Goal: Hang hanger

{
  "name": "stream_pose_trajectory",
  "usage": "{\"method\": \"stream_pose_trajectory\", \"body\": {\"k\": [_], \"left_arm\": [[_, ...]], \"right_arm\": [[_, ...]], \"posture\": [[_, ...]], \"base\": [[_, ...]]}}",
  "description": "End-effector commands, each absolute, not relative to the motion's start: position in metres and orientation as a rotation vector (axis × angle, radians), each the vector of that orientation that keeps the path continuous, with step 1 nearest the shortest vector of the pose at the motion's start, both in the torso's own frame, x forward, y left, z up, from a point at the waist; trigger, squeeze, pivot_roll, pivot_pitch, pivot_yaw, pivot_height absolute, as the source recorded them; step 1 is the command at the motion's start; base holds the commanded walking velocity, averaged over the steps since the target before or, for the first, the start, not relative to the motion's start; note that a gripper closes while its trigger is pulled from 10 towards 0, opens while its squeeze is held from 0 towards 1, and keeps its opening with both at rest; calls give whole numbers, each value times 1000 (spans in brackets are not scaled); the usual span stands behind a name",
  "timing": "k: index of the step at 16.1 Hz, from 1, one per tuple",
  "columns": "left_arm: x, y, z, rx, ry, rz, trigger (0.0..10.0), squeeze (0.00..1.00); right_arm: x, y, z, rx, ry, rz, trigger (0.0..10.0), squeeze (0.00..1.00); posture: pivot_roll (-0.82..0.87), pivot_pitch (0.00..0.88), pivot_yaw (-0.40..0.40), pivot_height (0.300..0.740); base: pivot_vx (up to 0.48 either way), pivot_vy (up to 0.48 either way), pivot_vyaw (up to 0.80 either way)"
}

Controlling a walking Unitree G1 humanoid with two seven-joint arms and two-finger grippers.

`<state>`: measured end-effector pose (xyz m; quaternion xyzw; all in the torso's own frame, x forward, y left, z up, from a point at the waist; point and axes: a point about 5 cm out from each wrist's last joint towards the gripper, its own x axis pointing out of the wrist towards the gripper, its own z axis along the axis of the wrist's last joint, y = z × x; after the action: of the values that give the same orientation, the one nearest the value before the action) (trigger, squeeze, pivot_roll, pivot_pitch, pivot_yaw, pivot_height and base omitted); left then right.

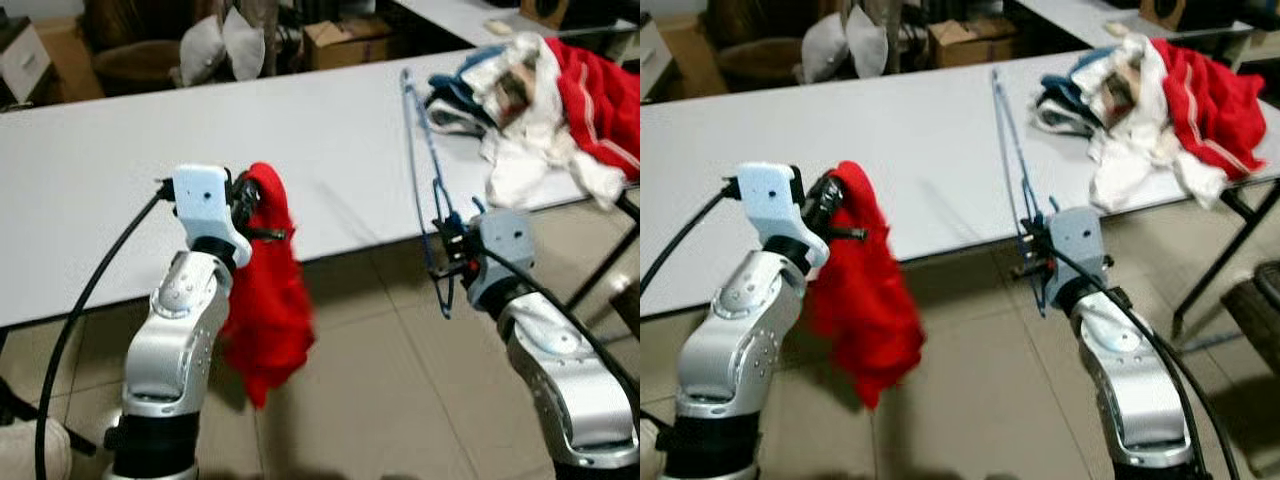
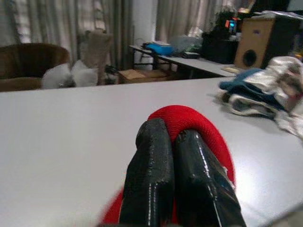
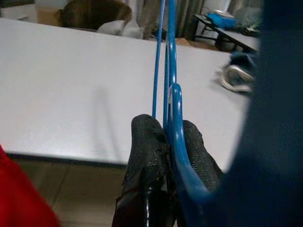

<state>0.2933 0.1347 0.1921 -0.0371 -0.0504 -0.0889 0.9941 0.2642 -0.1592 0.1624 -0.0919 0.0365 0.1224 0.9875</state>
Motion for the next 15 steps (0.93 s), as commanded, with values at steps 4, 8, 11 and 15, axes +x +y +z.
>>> {"method": "stream_pose_trajectory", "body": {"k": [4,8,11,15], "left_arm": [[296,143,199,-66,-136,-154,10000,0],[297,142,201,-69,-142,-157,10000,0],[296,144,201,-66,-145,-151,10000,0],[300,148,205,-47,-159,-148,10000,0]], "right_arm": [[265,-151,167,-178,46,280,10000,0],[264,-150,168,-190,45,297,10000,0],[264,-147,168,-198,37,314,10000,0],[265,-152,170,-171,30,351,10000,0]], "posture": [[-156,38,56,740],[-151,40,52,740],[-146,37,48,740],[-144,23,53,740]], "base": [[384,0,0],[386,0,109],[386,0,800],[384,0,0]]}}
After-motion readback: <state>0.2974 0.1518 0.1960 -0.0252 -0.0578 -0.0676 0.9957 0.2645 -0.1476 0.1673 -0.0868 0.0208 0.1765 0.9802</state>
